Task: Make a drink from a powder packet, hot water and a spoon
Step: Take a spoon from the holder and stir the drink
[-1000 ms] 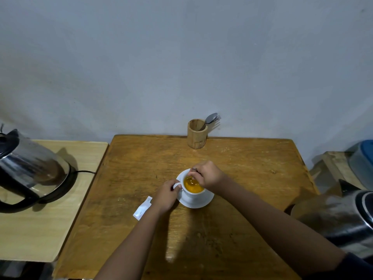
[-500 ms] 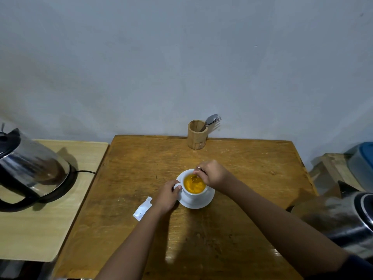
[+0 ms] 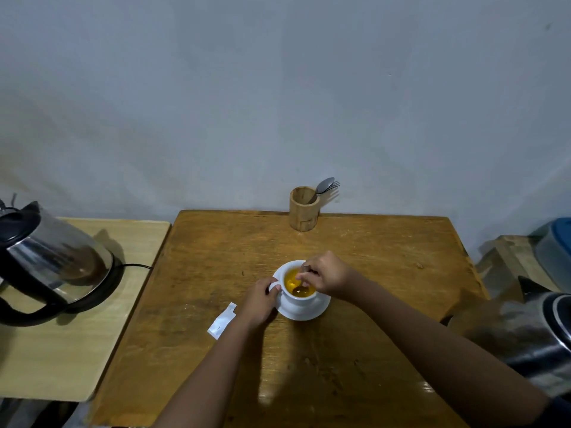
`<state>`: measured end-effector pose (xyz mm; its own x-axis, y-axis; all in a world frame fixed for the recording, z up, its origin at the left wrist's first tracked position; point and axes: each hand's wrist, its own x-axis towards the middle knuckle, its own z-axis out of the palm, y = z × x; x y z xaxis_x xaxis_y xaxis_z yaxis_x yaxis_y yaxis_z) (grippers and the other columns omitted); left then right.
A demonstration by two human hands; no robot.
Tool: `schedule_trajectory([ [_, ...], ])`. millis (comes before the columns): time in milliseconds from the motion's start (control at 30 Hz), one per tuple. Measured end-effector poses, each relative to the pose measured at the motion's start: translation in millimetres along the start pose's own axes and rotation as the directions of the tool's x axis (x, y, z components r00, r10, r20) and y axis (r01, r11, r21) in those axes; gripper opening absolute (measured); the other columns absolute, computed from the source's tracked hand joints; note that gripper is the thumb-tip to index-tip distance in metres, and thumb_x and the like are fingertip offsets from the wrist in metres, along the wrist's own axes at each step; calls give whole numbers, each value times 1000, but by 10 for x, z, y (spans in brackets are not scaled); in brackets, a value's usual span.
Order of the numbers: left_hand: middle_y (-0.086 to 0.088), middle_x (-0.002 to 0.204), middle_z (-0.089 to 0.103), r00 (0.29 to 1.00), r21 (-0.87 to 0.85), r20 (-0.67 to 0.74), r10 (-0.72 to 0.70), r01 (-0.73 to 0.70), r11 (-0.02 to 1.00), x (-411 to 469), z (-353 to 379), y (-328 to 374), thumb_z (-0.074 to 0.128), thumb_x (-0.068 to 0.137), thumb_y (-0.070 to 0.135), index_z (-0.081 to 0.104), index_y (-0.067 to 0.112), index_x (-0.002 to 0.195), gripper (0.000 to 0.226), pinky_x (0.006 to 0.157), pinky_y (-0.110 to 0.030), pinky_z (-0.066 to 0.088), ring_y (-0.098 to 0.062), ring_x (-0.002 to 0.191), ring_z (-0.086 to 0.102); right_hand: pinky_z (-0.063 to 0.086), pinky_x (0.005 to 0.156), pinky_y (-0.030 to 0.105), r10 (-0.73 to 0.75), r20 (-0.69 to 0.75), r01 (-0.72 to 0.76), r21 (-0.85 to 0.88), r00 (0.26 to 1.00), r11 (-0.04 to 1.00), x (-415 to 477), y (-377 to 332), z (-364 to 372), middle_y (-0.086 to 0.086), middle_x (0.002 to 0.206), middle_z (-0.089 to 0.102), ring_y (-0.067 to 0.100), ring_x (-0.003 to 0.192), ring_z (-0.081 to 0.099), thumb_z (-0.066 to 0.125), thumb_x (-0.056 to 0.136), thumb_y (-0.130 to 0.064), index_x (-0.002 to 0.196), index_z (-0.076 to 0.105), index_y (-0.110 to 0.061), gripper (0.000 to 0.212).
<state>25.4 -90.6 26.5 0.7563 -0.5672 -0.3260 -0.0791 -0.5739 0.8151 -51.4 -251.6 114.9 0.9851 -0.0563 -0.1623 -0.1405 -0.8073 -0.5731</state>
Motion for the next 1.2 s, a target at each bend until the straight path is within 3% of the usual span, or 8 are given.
schedule_trajectory([
  [133,-5,109,65,1000,20,-11,2,-2,1000,-8,-6,17,46,94,25,62,21,102,19,90,-40,47,-22,100,58,52,71,33,69,20,-70,20,997,997,5,77,-92,15,88,72,13,68,60,55,91,-20,94,69,0,25],
  [267,-5,108,65,1000,36,-19,10,-9,999,-16,-8,16,46,94,24,63,20,102,20,89,-39,47,-22,100,58,54,81,42,75,-22,-74,8,997,997,36,128,-113,15,95,71,24,86,64,53,92,-21,100,69,-2,26],
  [400,-4,106,63,1000,47,-16,6,-5,999,-12,-9,34,45,94,24,63,18,103,20,86,-36,45,-21,99,57,53,86,38,26,-74,-25,17,997,1000,49,108,-91,12,106,69,20,96,61,55,91,-20,106,68,-6,25],
  [667,-2,94,62,1000,45,-14,9,-8,999,-14,-3,39,46,94,22,64,14,101,21,75,-30,39,-19,89,55,52,81,35,-52,-51,54,56,997,997,12,9,9,14,101,69,22,91,62,57,90,-17,100,70,-2,22],
  [867,-2,96,62,1000,76,-22,4,-2,997,-15,2,76,44,94,22,64,16,99,21,76,-31,40,-19,90,55,53,78,33,-55,-2,55,39,999,998,-99,49,-66,12,101,68,20,89,62,59,89,-17,99,70,-3,20],
  [1200,-10,108,64,999,66,-52,-5,9,998,-17,27,95,44,95,19,63,11,107,24,79,-29,40,-18,92,54,53,81,23,-111,-253,144,114,961,983,-391,83,-333,5,98,68,12,90,61,61,87,-16,94,69,-10,12],
])
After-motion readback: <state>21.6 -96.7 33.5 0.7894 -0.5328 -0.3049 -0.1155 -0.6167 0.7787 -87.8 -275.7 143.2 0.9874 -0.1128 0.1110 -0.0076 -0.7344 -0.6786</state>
